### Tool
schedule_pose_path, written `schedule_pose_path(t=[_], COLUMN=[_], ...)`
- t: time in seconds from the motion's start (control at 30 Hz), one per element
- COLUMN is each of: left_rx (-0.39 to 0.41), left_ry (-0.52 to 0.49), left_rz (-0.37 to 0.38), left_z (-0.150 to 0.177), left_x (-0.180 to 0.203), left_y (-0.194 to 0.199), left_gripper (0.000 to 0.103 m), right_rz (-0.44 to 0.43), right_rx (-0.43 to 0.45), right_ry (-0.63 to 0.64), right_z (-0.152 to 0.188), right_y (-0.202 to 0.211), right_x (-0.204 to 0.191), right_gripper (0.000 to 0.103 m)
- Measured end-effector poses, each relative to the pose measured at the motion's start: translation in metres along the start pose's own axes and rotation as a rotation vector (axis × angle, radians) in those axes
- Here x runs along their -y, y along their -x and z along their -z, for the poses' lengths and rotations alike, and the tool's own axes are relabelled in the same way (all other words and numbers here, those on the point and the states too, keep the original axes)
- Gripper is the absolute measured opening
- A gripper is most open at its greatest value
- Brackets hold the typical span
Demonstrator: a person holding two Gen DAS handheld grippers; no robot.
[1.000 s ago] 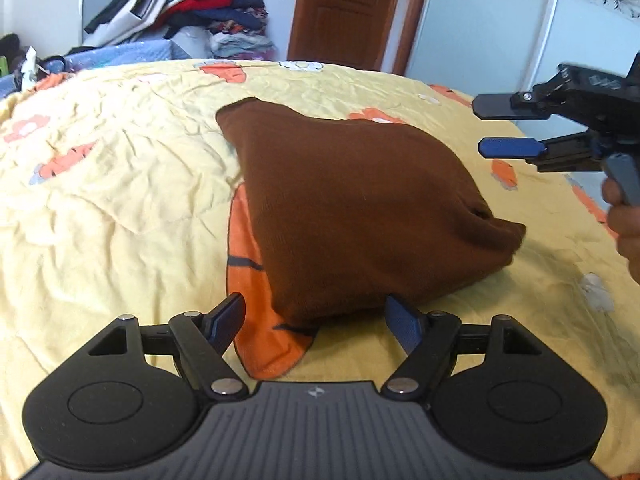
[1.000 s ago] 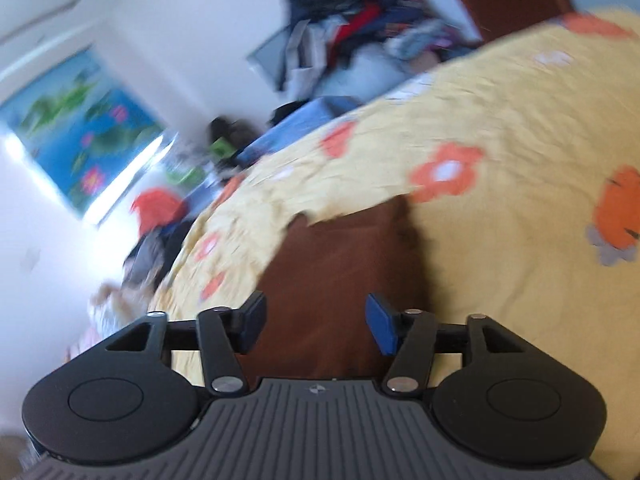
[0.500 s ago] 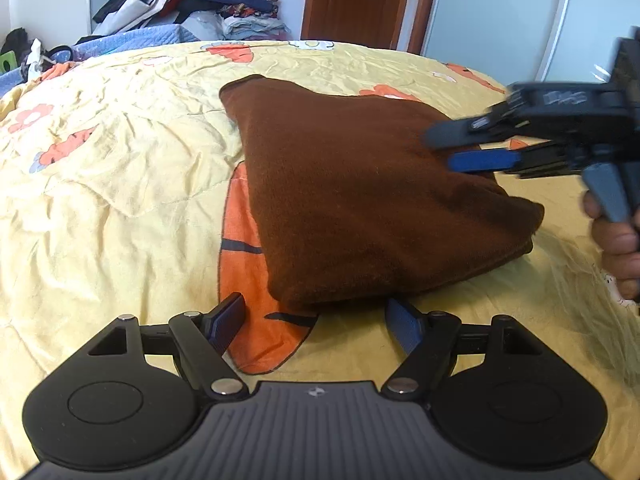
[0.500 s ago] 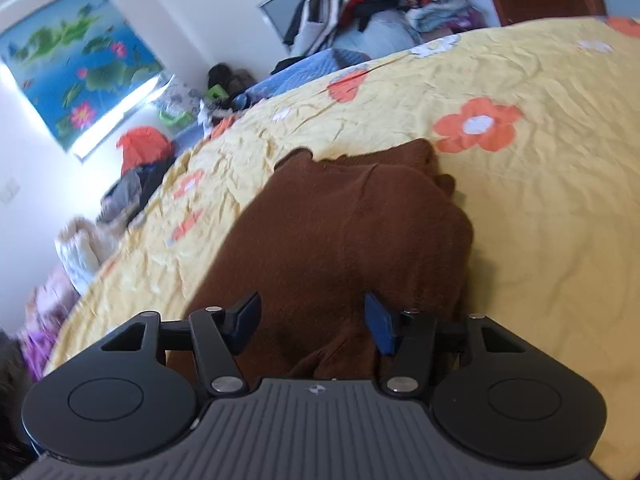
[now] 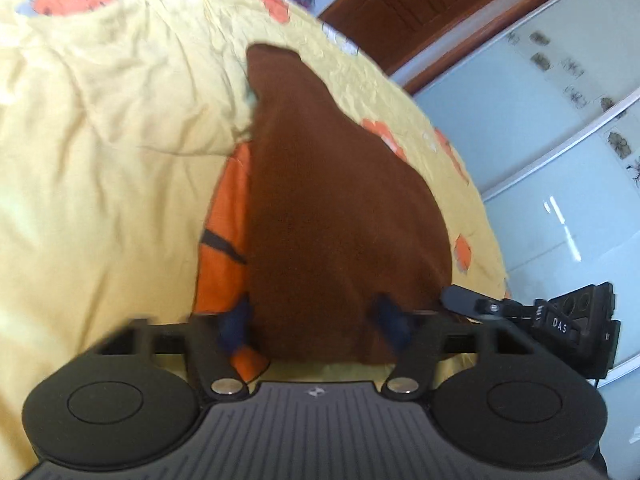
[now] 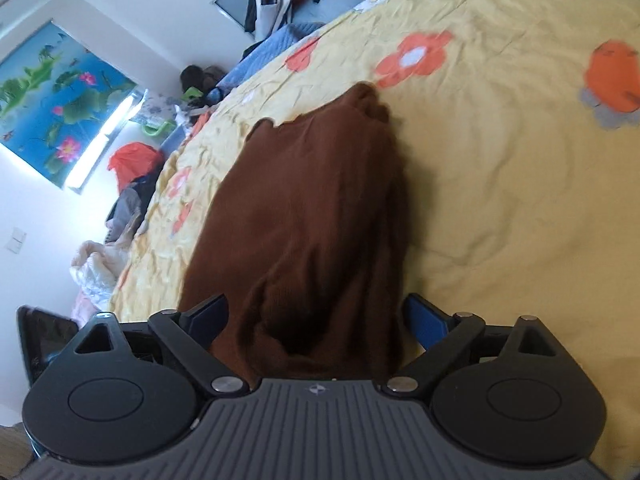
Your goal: Fold small clothes
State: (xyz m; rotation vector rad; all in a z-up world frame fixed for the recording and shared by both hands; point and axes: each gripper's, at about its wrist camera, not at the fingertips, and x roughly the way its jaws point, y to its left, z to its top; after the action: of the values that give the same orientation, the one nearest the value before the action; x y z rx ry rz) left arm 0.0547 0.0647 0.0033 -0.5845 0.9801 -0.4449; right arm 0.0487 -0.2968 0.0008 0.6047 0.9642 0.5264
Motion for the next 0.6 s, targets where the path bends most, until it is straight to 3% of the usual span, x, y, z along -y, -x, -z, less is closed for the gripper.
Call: schedule_pose_path(t=[0.03,0.07,0.13,0.2,0.3,0.37,0.43,0.47,0.5,0.6], left_rx=[-0.016,-0.034,-0.022,-0.001,-0.023,0.004,0.049,0.093,0.15,0.244], left_ry=[-0.005,-0.008,-0.053,-0.146,-0.232,-0.254,-0.27,-0.293,-0.326,-0.447], left_rz=[-0.022,-0.032,-0.057,-0.078,-0.133,-0.147,-0.195,-0.234,-0.261,-0.242], left_z=[-0.002,-0.003,-0.001,0.007,0.019,0.025,0.032,0.036,0.042,0.057], left_x=[0.002,0.003,0.011,0.02,0.02,0.02,0.026,0.031,0.037,0.057], left_y=[-0.004,-0.005,0.006,0.021,0.02,0.023,0.035,0.043,0.051,0.063], left_gripper=[0.026,0.021,0.016,0.016,0.021,0.028,0.048,0.064,0.069,0.069], right_rz=[-0.002,0.01,0.022,-0.003,-0.016,-0.047,-0.037,-0.017,0.003,0.021], right_rx=[-0.014,-0.041,-0.061,-0.086,-0.108,-0.082,-0.065,-0.012,0.058,0.173], right_ry=[-0.001,0.004,0.036,0.071,0.093,0.072,0.036,0.042,0.057,0.111], right_z=[-0.001,-0.001,0.003,0.01,0.029,0.03,0.018,0.01,0.003,-0.023], right_y=[-0.004,-0.009,-0.011,-0.003,0.001,0.004,0.009,0.018,0.028,0.043], right_x=[-0.003,-0.005,-0.008,-0.012,-0.013,-0.01,-0.012,-0.016,-0.021,-0.042], right_gripper=[0.061,0.046,0.037,0.036,0.036,0.053,0.07,0.074,0.075,0.075])
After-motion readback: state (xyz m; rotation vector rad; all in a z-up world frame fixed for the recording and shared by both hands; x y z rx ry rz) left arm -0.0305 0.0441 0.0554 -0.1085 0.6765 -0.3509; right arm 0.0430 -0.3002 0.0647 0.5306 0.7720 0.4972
